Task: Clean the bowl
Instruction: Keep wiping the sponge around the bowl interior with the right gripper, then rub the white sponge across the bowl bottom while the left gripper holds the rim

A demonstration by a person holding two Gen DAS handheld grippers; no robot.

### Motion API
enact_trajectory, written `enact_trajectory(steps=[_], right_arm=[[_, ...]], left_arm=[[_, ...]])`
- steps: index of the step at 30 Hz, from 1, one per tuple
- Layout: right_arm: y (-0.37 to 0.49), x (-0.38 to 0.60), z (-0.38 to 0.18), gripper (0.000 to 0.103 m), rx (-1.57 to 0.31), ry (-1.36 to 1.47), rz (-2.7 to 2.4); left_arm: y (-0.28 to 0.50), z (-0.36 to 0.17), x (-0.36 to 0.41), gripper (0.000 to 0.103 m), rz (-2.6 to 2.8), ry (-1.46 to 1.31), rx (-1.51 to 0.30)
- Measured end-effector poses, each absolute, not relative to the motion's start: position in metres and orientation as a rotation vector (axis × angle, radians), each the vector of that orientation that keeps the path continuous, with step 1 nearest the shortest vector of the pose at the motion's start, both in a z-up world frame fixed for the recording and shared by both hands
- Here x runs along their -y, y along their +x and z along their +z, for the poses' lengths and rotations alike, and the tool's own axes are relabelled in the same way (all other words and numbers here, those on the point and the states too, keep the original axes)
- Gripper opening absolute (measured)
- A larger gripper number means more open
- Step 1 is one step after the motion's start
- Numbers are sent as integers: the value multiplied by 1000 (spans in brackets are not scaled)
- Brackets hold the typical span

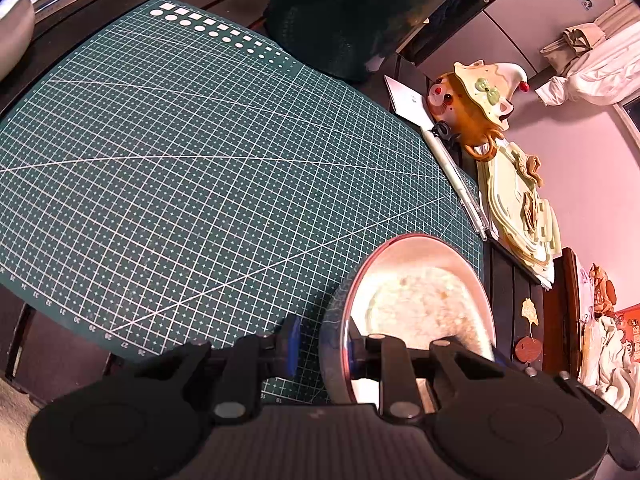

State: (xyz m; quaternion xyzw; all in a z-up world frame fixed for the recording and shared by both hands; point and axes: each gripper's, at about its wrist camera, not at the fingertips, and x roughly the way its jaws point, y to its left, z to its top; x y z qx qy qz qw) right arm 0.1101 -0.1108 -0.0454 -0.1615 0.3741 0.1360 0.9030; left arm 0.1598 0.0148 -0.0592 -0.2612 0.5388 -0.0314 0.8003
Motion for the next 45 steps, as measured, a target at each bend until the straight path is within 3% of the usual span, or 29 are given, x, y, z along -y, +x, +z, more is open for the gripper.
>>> enact_trajectory(steps=[6,11,19,23,32,38,45], right_arm=[[100,121,-21,12,-660,-388,214],[107,152,3,12,-699,-128,314],[123,139,-32,12,-855,-66,398],[119,129,-38,12,-820,-193,319],[112,149,-6,12,-704,-152,281],[126,162,-15,12,-798,47,390],[126,132,-44,12,-822,-134,347]], left_arm=[[162,-60,-17,22,-68,-564,-1157],[162,-60,-18,22,-67,-570,-1158],[163,-61,-18,22,-66,-576,-1157],[163,-61,-17,22,-65,-574,-1156],[161,-61,-16,22,-65,-575,-1158],[162,-59,-13,22,-64,-572,-1157],[156,-60,-18,22,-64,-573,-1156]])
